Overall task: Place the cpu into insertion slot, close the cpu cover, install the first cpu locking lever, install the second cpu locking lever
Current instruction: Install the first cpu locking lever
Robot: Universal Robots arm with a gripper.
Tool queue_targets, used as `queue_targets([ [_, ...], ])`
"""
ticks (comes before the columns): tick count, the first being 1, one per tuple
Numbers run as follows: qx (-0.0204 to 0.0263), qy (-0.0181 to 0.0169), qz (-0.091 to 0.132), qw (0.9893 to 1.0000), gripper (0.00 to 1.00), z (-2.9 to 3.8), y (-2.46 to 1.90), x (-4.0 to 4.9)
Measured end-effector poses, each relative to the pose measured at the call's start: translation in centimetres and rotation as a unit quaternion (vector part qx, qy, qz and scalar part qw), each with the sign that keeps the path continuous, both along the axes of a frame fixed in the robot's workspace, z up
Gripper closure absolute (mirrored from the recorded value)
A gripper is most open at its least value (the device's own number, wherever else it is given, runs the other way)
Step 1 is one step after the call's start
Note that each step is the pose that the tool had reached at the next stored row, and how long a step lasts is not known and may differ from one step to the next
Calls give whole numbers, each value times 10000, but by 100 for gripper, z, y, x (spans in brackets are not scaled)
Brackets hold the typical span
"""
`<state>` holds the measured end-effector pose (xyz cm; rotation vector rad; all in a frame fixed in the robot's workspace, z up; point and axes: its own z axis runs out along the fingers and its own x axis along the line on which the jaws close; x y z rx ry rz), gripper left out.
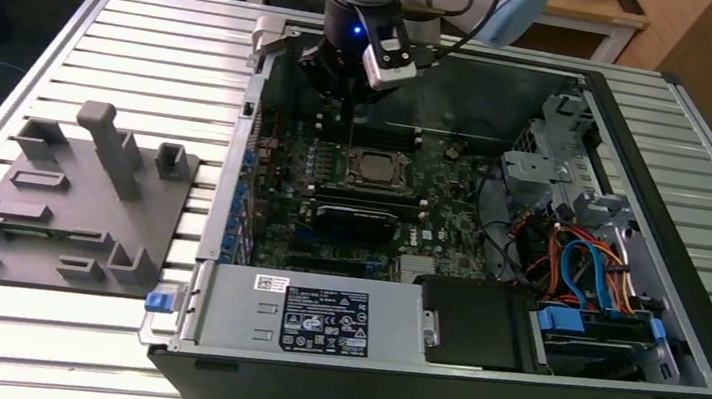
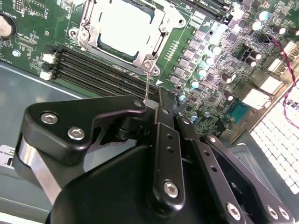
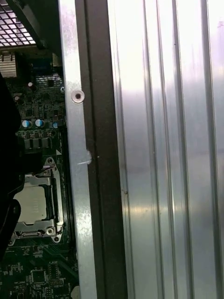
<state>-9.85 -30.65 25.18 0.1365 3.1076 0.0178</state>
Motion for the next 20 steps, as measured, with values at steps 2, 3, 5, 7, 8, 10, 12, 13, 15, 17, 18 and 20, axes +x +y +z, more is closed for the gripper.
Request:
queue_targets([
  [2,0,0,0,10000,90,0,1,10],
  [3,0,0,0,10000,90,0,1,14],
  [5,0,0,0,10000,90,0,1,24],
  [7,0,0,0,10000,90,0,2,34],
  [8,0,0,0,10000,90,0,2,39],
  [10,0,0,0,10000,90,0,2,49],
  [12,0,0,0,10000,90,0,2,58],
  [13,0,0,0,10000,90,0,2,63],
  [15,0,0,0,10000,90,0,2,69],
  [17,0,0,0,10000,90,0,2,76],
  [18,0,0,0,10000,90,0,2,81],
  [20,0,0,0,10000,90,0,2,90],
])
